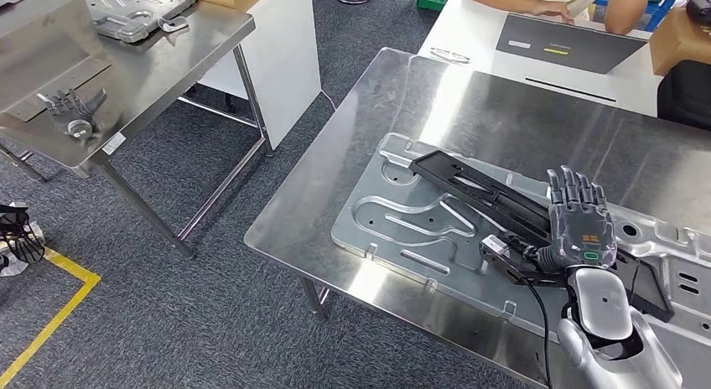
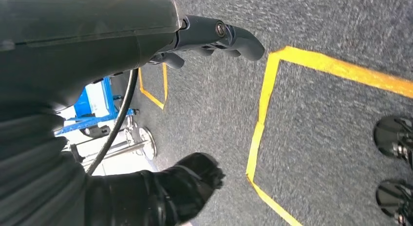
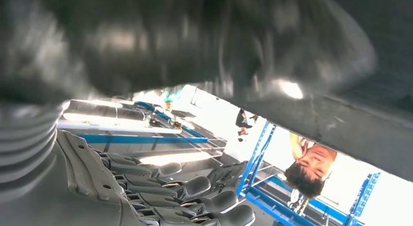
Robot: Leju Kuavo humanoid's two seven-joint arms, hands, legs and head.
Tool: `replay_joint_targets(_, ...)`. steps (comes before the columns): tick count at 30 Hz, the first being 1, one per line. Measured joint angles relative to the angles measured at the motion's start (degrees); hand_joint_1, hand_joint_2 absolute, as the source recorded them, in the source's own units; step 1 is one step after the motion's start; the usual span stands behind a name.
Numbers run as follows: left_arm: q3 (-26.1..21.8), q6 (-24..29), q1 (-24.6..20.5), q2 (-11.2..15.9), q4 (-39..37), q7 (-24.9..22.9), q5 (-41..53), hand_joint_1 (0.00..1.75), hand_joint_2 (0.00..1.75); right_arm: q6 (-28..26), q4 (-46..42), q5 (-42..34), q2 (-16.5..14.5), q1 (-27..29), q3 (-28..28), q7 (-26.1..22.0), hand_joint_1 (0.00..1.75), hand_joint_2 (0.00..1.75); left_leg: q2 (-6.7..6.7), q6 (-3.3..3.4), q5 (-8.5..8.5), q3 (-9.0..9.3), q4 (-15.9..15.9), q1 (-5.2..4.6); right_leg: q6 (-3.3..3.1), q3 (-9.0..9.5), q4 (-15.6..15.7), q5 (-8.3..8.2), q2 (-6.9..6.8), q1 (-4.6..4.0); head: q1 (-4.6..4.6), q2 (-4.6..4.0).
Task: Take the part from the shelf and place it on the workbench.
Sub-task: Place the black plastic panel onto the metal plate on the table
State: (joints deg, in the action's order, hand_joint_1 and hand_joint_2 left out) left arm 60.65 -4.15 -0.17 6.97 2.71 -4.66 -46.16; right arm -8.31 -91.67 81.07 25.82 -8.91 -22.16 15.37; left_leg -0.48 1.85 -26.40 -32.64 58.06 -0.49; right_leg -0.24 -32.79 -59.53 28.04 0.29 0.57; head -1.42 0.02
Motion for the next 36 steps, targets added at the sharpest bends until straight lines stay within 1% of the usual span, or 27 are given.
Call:
replay_joint_targets(8,0.04,-0.28,0.0,0.01,0.0,-0.05,-0.14,0.0,0.0,-0.4,-0.69,-0.13,-0.52,0.23,-0.03,-0.22,0.0,0.0,0.0,-0.17,-0.07,-0.01,-0.03,0.01,-0.05,0.01,0.0,0.06,0.0,0.03,0.0,0.0)
replay_joint_targets(15,0.19,-0.33,0.0,0.01,0.0,-0.37,-0.51,0.0,0.0,-0.26,-2.08,-2.23,-1.45,0.21,-0.39,-1.26,0.0,0.0,0.0,-0.21,-0.1,-0.01,-0.01,-0.03,-0.03,0.06,0.01,0.07,-0.01,0.03,0.0,0.0)
replay_joint_targets(18,0.2,-0.33,0.0,0.01,0.0,-0.39,-0.68,0.0,0.0,0.52,-2.32,-4.22,-1.7,0.12,-0.57,-2.08,0.0,0.0,0.0,-0.21,-0.1,-0.01,0.0,-0.06,-0.02,0.1,0.02,0.07,-0.02,0.03,0.0,0.0)
replay_joint_targets(24,0.24,-0.31,-0.02,0.01,0.0,-0.26,-1.24,0.0,0.0,1.85,-3.36,-7.18,-2.26,-0.83,-2.1,-3.08,0.0,0.0,0.0,-0.21,-0.1,0.0,0.03,-0.08,-0.02,0.12,0.03,0.06,-0.04,0.08,0.0,0.0)
replay_joint_targets(28,0.4,-0.22,0.0,0.01,0.0,-0.2,-1.28,0.0,0.0,0.73,-4.49,-7.41,-2.67,-1.39,-3.17,-3.16,0.0,0.0,-0.02,-0.2,-0.1,-0.01,0.04,-0.08,-0.02,0.12,0.04,0.06,-0.08,0.13,0.0,0.0)
replay_joint_targets(30,0.57,-0.08,0.0,0.02,0.0,-0.2,-1.3,0.0,0.0,-0.47,-5.25,-7.39,-2.92,-1.64,-3.68,-3.21,0.0,0.0,-0.02,0.09,-0.26,-0.08,0.27,-0.23,0.18,0.16,0.15,0.01,-0.09,0.29,0.0,0.0)
replay_joint_targets(32,0.69,0.01,0.0,0.06,0.0,-0.22,-1.37,0.0,0.0,-1.31,-6.07,-7.33,-3.26,-2.03,-4.28,-3.25,0.0,0.0,-0.03,0.53,-0.26,-0.08,0.46,-0.4,0.53,0.45,0.35,-0.17,-0.06,0.44,0.0,0.0)
replay_joint_targets(34,0.76,0.05,-0.06,0.1,0.0,-0.28,-1.45,0.0,0.0,-1.84,-6.95,-7.21,-3.57,-2.47,-4.75,-3.24,0.0,0.0,0.06,0.81,0.46,0.36,-0.53,-0.06,0.89,0.77,0.4,-0.1,-0.03,0.29,-0.01,0.0)
replay_joint_targets(35,0.8,0.07,-0.1,0.1,0.0,-0.33,-1.49,0.0,0.0,-2.08,-7.32,-7.13,-3.67,-2.73,-4.89,-3.21,0.0,0.0,0.15,0.97,0.9,0.64,-1.22,0.17,1.04,0.54,-0.26,0.61,-0.06,0.24,0.01,0.0)
replay_joint_targets(36,0.83,0.09,-0.13,0.1,0.0,-0.39,-1.49,0.0,0.0,-2.29,-7.62,-7.07,-3.71,-3.03,-5.02,-3.16,0.0,0.0,0.24,1.07,1.31,0.86,-1.87,0.43,1.17,-0.12,-1.93,1.93,-0.08,0.19,0.02,0.0)
